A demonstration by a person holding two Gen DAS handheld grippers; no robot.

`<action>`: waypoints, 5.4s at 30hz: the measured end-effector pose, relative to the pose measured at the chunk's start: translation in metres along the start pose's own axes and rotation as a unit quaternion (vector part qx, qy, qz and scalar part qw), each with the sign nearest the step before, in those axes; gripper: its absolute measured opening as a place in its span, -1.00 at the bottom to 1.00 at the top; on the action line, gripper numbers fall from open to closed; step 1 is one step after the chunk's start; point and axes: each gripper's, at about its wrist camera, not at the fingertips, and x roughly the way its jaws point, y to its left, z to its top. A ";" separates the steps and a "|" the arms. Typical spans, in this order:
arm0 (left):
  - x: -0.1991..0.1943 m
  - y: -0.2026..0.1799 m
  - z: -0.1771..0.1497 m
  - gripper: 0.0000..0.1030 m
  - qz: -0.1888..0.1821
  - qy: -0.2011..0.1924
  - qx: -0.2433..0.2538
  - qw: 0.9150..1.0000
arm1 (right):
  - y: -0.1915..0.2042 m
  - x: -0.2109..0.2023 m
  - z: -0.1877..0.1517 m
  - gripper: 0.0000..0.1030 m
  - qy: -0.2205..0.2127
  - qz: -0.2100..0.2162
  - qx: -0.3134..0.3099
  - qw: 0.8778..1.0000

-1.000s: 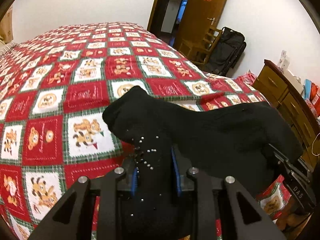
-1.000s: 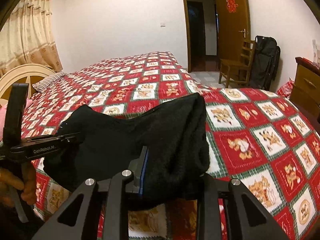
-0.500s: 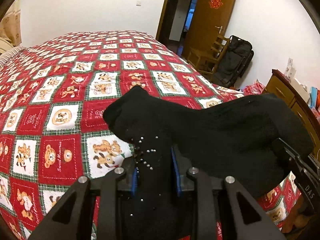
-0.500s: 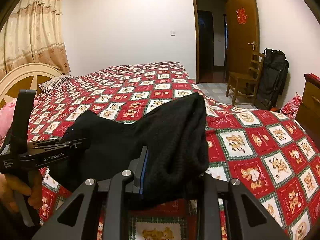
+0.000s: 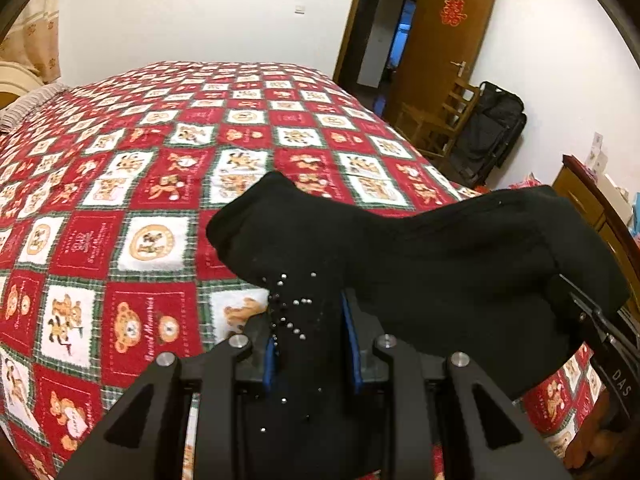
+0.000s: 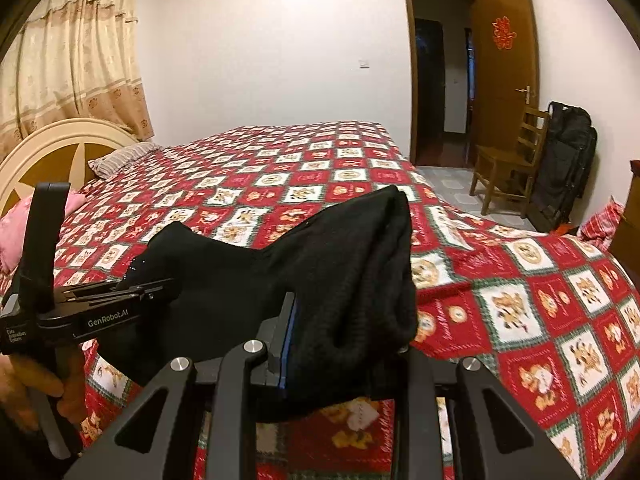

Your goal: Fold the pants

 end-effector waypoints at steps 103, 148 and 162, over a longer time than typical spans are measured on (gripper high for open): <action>0.054 0.156 0.020 0.93 0.244 0.019 -0.068 0.967 | 0.122 0.204 0.018 -0.57 0.066 0.018 -0.138 0.988; -0.006 0.110 -0.051 1.00 0.194 0.041 -0.080 0.977 | 0.088 0.090 -0.047 0.21 0.183 0.033 0.024 0.982; -0.086 0.073 -0.037 1.00 0.217 -0.057 -0.025 0.974 | 0.103 -0.021 0.009 0.22 0.010 0.005 0.006 1.000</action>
